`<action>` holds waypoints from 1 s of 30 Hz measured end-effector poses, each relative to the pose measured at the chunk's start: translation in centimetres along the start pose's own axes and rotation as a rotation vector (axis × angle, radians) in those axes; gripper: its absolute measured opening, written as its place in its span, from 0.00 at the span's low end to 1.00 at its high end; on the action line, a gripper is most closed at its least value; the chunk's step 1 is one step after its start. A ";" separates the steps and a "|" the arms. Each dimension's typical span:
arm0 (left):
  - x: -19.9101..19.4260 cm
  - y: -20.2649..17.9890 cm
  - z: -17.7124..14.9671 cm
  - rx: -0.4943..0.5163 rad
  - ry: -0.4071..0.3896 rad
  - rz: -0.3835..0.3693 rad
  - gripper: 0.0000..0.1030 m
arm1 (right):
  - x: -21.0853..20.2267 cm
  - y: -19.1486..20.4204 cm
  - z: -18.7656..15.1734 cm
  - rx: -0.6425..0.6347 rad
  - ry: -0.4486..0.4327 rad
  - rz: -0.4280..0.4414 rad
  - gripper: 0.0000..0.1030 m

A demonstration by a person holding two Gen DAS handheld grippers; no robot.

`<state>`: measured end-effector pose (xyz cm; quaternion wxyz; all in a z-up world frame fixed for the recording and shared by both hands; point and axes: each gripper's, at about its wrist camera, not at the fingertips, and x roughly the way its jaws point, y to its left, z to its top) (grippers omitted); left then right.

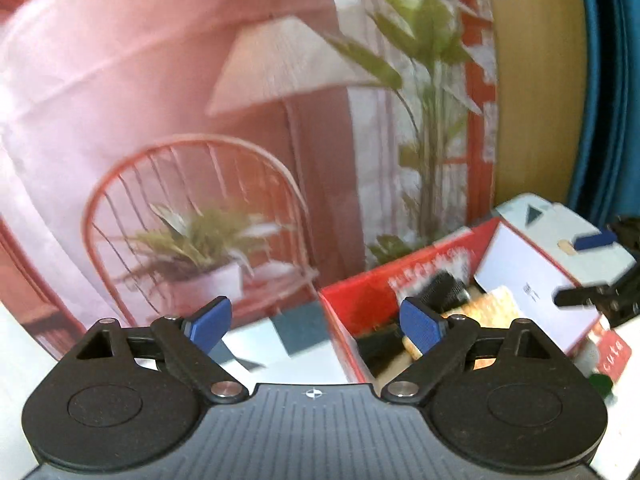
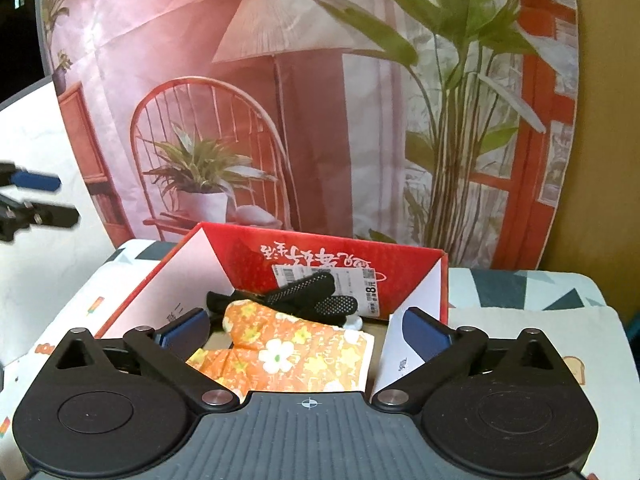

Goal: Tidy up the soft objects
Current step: 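Open the left tool to drop the black glove into the red box, then move the left tool back to the pile in front of the box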

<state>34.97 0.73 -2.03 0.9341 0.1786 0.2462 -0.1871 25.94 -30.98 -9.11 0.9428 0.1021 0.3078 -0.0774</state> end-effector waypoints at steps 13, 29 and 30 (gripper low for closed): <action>-0.3 -3.2 -4.9 -0.185 0.015 0.009 0.95 | -1.8 0.4 -1.4 0.005 -0.013 -0.012 1.00; -3.0 -8.1 -12.3 -0.208 0.070 0.007 0.95 | -4.5 0.3 -5.7 -0.024 -0.021 -0.009 1.00; -3.2 -8.3 -12.9 -0.219 0.075 -0.001 0.95 | -4.7 0.3 -6.0 -0.026 -0.020 -0.009 1.00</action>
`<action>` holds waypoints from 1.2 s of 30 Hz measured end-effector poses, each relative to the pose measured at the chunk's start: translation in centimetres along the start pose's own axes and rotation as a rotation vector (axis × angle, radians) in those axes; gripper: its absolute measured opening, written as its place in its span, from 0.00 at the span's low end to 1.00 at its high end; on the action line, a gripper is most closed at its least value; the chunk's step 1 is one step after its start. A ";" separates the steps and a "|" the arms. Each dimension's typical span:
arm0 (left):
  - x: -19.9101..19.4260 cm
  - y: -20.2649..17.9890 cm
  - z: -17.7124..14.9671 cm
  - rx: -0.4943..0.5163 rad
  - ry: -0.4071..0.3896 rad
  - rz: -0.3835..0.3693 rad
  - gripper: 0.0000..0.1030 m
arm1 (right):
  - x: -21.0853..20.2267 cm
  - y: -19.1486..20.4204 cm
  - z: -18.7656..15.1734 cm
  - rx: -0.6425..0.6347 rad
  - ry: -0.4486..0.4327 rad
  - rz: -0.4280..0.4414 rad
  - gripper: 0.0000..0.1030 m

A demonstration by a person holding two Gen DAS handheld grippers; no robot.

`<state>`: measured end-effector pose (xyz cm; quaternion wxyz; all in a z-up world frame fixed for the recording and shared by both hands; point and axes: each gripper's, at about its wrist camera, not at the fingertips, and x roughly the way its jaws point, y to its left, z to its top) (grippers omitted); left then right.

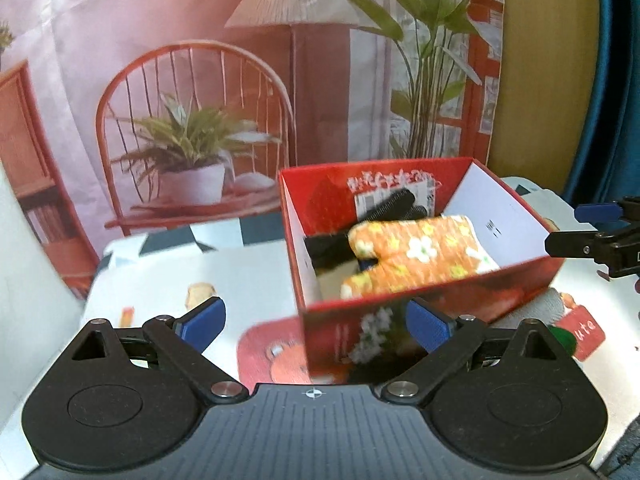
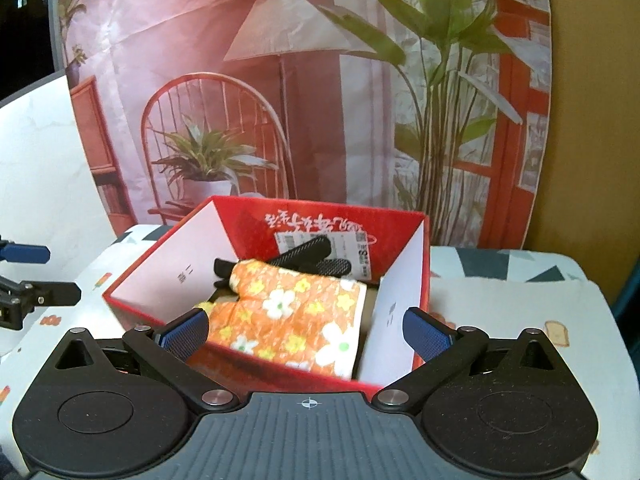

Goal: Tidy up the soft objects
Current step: 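Move the left tool back to the pile in front of the box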

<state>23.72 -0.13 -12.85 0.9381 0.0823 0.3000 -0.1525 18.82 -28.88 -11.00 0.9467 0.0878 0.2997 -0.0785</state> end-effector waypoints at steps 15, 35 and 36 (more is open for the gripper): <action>1.0 -0.7 -6.2 -0.080 0.130 -0.005 0.95 | -0.8 0.8 -4.5 -0.044 0.069 0.033 1.00; 1.4 -2.6 -10.6 -0.153 0.215 -0.090 0.82 | 0.4 2.5 -11.1 -0.071 0.172 0.043 1.00; 1.4 -2.6 -10.6 -0.158 0.211 -0.101 0.78 | 0.2 2.7 -11.1 -0.071 0.170 0.046 0.99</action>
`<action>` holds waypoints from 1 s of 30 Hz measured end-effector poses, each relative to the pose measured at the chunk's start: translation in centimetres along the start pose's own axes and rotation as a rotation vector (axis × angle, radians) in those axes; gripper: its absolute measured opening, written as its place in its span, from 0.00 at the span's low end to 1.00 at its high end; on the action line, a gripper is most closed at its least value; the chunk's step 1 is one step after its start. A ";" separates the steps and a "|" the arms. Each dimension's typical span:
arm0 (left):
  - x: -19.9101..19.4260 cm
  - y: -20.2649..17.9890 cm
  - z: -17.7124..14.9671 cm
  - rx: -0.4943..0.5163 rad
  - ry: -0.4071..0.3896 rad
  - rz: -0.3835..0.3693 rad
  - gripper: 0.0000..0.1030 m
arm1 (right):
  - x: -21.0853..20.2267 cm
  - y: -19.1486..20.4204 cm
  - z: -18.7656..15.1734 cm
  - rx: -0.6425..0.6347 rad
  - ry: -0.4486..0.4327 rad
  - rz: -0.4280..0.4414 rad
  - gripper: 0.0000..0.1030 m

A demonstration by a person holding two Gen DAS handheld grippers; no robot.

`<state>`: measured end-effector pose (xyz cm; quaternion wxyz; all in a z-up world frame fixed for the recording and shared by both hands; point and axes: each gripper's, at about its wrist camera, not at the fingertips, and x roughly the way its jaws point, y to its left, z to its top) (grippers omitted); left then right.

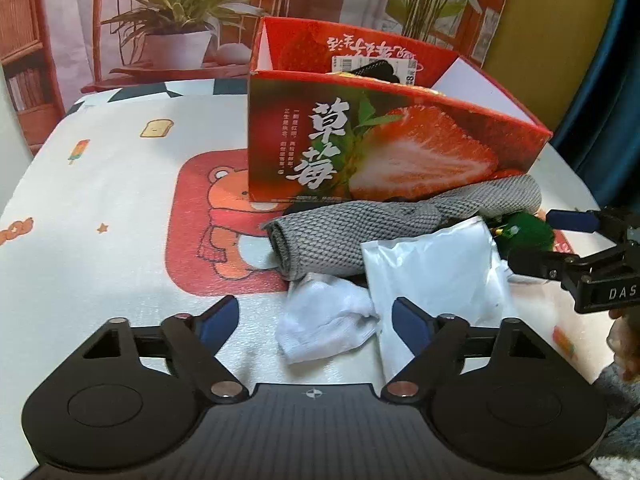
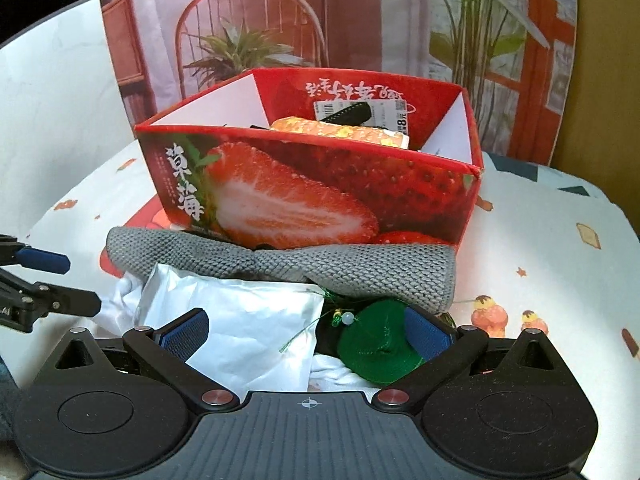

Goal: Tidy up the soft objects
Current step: 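Move the left tool back to the pile in front of the box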

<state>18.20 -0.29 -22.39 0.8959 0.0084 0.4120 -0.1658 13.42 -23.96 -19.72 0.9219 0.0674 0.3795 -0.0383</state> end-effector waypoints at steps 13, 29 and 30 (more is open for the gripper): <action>0.8 -0.7 -1.1 -0.024 0.025 -0.106 0.45 | -0.8 2.6 -0.8 -0.095 0.002 0.065 0.95; -0.5 1.2 -0.8 -0.097 -0.061 -0.148 0.43 | 1.8 2.6 -4.9 -0.070 0.129 0.078 0.93; -0.6 1.3 -0.8 -0.100 -0.061 -0.150 0.43 | 2.0 2.7 -5.0 -0.075 0.134 0.078 0.93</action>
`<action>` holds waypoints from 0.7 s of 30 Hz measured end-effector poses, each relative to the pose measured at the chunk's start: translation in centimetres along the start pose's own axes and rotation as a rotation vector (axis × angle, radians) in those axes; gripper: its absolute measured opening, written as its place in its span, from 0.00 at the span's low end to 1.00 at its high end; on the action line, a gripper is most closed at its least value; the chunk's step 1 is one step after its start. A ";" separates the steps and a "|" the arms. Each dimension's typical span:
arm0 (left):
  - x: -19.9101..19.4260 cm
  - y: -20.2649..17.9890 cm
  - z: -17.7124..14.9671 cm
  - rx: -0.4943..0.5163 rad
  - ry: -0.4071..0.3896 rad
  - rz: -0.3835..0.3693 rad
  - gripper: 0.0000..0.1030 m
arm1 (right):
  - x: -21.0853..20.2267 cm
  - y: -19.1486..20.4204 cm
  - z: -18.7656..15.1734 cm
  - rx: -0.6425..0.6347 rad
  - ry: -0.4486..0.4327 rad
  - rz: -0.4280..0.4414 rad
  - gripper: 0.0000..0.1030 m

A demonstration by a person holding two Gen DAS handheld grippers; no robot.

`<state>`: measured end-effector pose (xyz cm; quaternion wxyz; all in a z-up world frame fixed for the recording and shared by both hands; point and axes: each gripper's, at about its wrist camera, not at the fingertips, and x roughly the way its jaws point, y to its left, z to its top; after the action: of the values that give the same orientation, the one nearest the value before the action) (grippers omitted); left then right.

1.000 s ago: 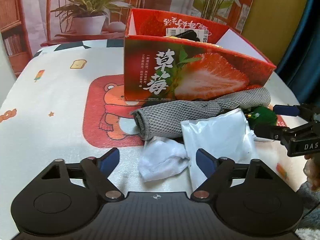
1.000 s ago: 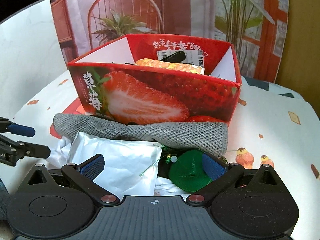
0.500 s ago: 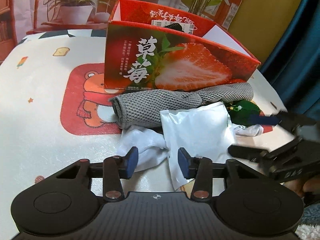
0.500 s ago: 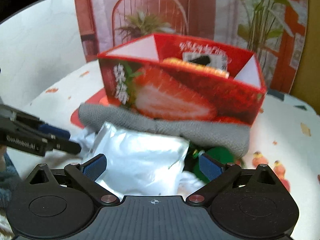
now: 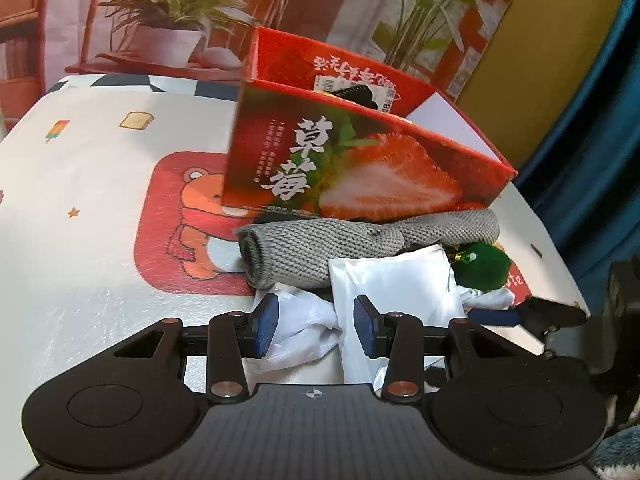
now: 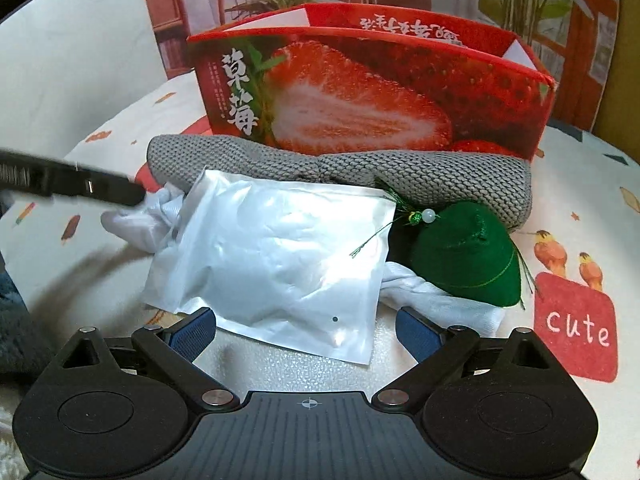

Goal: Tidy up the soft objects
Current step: 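Move the left tool back to the pile in front of the box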

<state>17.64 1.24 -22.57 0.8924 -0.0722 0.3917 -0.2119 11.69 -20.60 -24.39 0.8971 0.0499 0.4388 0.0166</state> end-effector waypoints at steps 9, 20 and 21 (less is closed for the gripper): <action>1.3 -1.7 -0.3 0.083 0.062 -0.076 0.37 | 1.2 1.3 -0.3 -0.074 0.026 0.007 0.95; 6.3 -0.9 0.3 0.082 0.174 -0.081 0.32 | 1.5 1.7 -0.7 -0.123 0.006 0.002 1.00; 6.5 -0.9 0.3 0.083 0.174 -0.080 0.32 | 1.5 1.7 -0.7 -0.125 0.006 0.002 1.00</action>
<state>21.46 -2.43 -26.40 0.8481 -0.0319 0.4555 -0.2689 12.09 -18.75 -25.84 0.8970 -0.0056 0.4397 0.0451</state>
